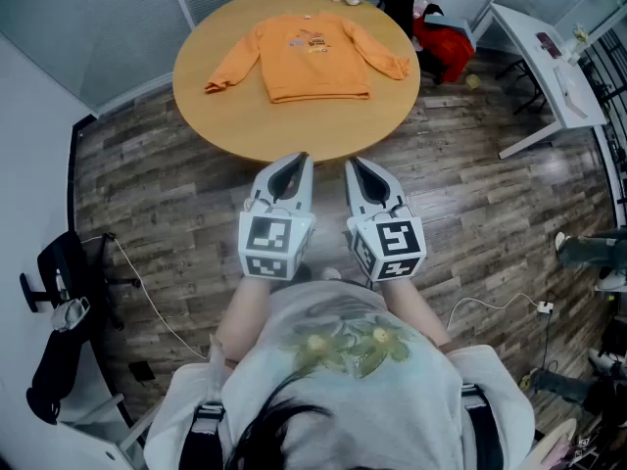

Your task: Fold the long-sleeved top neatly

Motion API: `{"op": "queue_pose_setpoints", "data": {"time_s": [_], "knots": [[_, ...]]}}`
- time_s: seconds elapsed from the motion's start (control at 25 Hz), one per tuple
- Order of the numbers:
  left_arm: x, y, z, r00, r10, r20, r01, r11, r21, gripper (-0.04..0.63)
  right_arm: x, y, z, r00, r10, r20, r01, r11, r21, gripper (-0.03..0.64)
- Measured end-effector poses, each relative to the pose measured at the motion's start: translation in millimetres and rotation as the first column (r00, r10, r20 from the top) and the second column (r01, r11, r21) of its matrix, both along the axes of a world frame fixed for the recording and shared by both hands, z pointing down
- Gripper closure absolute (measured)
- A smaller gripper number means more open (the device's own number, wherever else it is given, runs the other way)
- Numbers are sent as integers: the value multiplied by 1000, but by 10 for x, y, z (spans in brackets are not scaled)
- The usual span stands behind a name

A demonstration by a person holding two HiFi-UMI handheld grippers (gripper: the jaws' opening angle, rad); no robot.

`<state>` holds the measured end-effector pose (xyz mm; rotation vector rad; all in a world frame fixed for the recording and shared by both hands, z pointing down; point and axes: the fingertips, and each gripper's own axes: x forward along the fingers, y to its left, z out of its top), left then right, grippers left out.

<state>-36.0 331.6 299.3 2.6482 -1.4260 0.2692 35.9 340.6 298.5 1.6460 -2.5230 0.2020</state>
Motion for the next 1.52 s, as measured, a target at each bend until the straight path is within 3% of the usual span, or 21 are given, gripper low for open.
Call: {"op": "queue_pose_setpoints", "data": {"time_s": [0.64, 0.72, 0.84, 0.92, 1.24, 1.52], "knots": [[-290, -406, 156, 998, 64, 3, -64, 998, -7, 588, -254, -387, 176, 998, 58, 30, -58, 998, -25, 581], [-293, -467, 190, 997, 83, 0, -83, 996, -15, 502, -260, -461, 206, 998, 62, 27, -61, 997, -37, 465], [-337, -581, 154, 999, 42, -31, -43, 999, -8, 348, -177, -541, 257, 996, 94, -4, -94, 994, -51, 402], [-400, -685, 163, 999, 0, -42, 0, 1000, -1, 308, -123, -615, 275, 994, 112, -8, -113, 992, -56, 391], [-437, -1227, 343, 1000, -22, 16, 22, 999, -42, 299, -36, -1158, 388, 995, 102, -3, -102, 991, -82, 390], [-364, -1822, 336, 998, -51, 46, 52, 998, -29, 299, 82, -1806, 427, 997, 72, -9, -72, 993, -94, 390]]}}
